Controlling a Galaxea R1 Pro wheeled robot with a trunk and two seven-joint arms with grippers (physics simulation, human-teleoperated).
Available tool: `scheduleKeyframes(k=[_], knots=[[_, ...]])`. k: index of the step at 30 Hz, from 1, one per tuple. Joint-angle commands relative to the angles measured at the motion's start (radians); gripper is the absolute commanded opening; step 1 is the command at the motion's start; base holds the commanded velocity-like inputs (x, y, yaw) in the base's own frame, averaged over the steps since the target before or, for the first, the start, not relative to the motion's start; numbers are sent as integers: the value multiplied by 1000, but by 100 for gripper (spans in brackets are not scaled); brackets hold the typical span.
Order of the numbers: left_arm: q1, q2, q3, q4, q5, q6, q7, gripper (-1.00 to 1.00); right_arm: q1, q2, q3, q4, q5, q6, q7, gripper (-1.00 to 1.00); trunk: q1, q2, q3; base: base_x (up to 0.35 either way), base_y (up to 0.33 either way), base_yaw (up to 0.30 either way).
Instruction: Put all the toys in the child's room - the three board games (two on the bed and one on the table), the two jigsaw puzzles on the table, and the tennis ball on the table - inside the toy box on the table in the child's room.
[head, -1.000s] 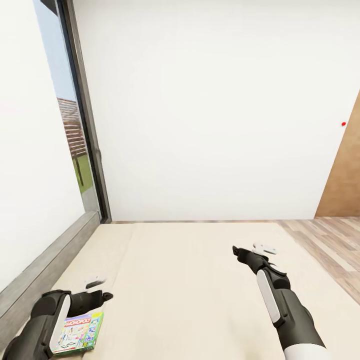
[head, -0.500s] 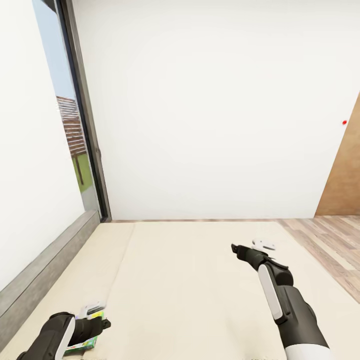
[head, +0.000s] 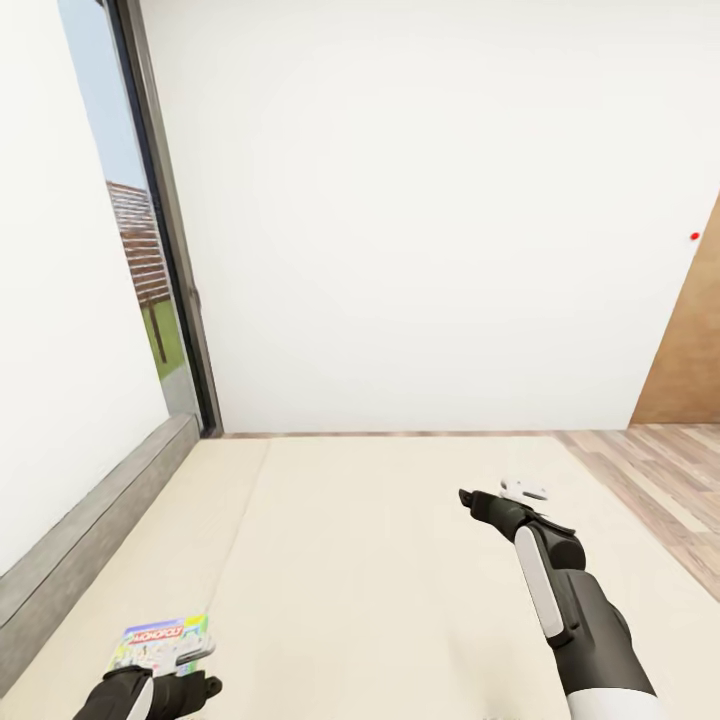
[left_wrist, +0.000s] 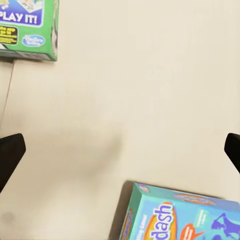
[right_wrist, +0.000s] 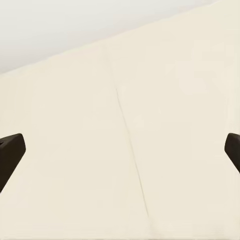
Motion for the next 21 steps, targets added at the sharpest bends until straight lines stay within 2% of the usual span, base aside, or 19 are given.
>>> scheduleKeyframes(k=[1, 9, 13, 16, 21], knots=[[-1, -1, 5, -1, -7, 4, -7, 100, -1, 1, -1, -1, -11, 5, -8, 100, 0, -1, -3, 0, 0, 0], [-1, 5, -35, 16, -10, -1, 13, 100, -1, 1, -1, -4, -11, 41, -7, 100, 0, -1, -16, 0, 0, 0], [-1, 8, -39, 30, -10, -15, 60, 100, -1, 2, 0, -13, -12, 51, -6, 100, 0, -1, -23, 0, 0, 0], [-1, 8, -41, 35, -9, -32, 96, 100, -1, 12, 5, -40, -20, 92, -5, 100, 0, -1, -28, 0, 0, 0], [-1, 8, -41, 53, -10, -41, 115, 100, 0, 27, 11, -75, -36, 150, -4, 100, 0, -1, -36, 0, 0, 0]])
